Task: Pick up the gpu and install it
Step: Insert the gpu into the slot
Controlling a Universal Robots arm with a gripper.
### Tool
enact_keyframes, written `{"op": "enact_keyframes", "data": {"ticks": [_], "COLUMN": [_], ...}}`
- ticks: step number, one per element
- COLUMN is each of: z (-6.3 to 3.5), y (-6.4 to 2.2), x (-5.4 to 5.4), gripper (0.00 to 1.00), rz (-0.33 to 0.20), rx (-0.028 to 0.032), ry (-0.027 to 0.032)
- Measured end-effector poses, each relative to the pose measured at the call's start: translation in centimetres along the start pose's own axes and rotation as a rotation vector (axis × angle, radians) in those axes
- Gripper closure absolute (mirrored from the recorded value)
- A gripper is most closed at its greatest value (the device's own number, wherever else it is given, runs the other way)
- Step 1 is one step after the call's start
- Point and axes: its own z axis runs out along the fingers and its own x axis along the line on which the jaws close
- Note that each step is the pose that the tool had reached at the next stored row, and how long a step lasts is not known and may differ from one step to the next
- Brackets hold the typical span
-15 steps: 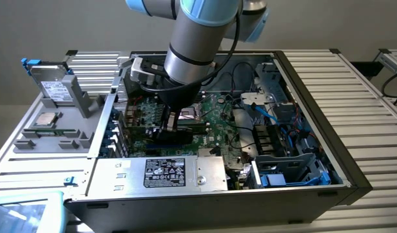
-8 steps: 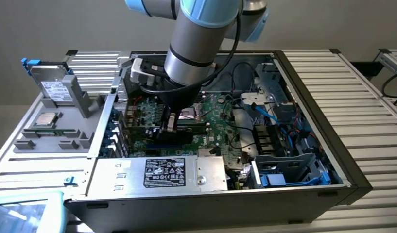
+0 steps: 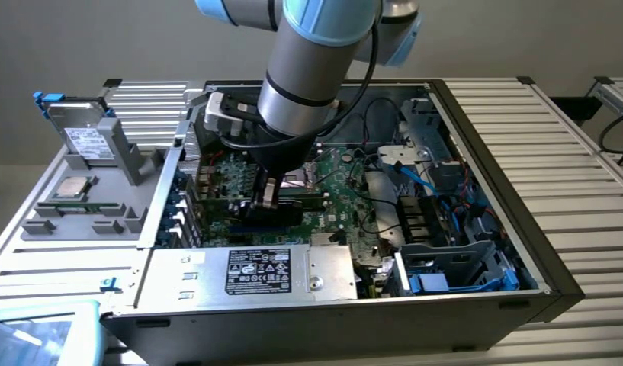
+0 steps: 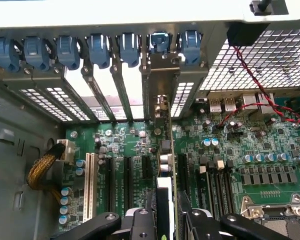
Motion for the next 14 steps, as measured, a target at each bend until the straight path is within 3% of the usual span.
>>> {"op": "enact_keyframes", "data": {"ticks": [14], "z": [-0.21], "y": [-0.20], "x": [-0.02], "gripper": [0.73], "rz": [0.000], "rx": [-0.0025], "ry": [0.0004]}}
